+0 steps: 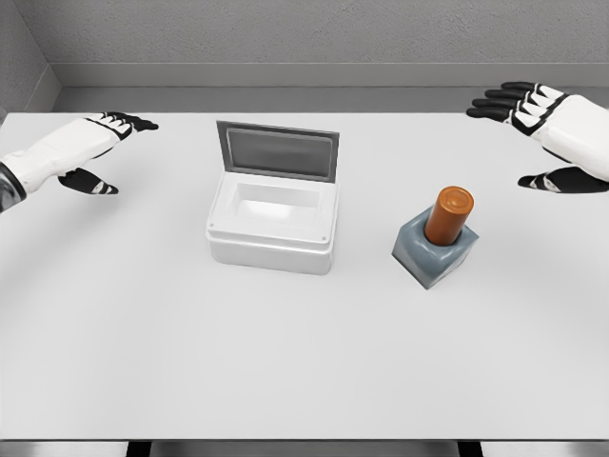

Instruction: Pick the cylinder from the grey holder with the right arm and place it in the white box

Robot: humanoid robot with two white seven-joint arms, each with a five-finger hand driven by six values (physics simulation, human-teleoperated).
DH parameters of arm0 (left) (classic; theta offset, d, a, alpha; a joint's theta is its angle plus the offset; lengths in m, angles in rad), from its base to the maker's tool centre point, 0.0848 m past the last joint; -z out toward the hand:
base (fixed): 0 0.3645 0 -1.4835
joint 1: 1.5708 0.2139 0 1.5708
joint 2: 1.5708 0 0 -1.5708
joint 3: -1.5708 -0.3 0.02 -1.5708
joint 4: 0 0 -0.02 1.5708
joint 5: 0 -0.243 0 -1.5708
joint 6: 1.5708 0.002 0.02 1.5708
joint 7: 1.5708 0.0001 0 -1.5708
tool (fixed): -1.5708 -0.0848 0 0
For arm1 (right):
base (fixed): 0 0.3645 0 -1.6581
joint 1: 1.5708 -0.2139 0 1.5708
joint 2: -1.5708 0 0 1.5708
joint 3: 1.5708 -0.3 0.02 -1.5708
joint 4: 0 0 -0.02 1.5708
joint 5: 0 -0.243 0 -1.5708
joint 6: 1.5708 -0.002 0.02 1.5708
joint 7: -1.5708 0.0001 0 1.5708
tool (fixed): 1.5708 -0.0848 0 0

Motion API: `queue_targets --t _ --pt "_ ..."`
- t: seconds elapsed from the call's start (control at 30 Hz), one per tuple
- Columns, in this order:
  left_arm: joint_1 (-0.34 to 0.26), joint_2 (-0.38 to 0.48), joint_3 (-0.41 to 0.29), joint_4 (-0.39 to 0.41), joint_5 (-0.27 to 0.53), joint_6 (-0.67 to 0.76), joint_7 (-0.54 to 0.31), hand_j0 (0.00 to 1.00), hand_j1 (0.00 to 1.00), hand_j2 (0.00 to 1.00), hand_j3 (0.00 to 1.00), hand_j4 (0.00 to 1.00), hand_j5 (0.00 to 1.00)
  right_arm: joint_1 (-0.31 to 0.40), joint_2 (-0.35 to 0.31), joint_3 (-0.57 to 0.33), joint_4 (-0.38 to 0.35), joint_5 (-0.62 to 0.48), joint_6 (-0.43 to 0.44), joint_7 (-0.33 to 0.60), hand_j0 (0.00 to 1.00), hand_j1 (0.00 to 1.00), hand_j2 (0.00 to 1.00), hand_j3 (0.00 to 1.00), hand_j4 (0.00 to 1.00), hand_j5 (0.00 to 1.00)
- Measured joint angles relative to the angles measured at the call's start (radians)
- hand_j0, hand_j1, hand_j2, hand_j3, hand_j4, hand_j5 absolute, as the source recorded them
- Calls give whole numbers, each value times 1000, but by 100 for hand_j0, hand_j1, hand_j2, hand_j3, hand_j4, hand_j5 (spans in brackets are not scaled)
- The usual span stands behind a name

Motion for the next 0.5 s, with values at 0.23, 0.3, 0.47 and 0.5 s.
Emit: queue_targets --t 0.23,0.3,0.47,0.5 --pt "2 0 -1 -4 0 0 0 100 100 100 100 100 100 -2 0 0 1 -2 8 -1 100 100 100 100 100 100" --pt "2 0 -1 -6 0 0 0 100 100 100 100 100 100 8 -1 0 -5 -2 5 4 100 100 100 100 100 100" --pt "2 0 -2 -8 0 0 0 100 100 100 100 100 100 -23 -9 -6 -23 -4 -1 267 100 100 100 100 100 100" --pt "2 0 -2 -8 0 0 0 100 100 100 100 100 100 -37 -9 -6 -27 -4 -1 322 100 100 100 100 100 100"
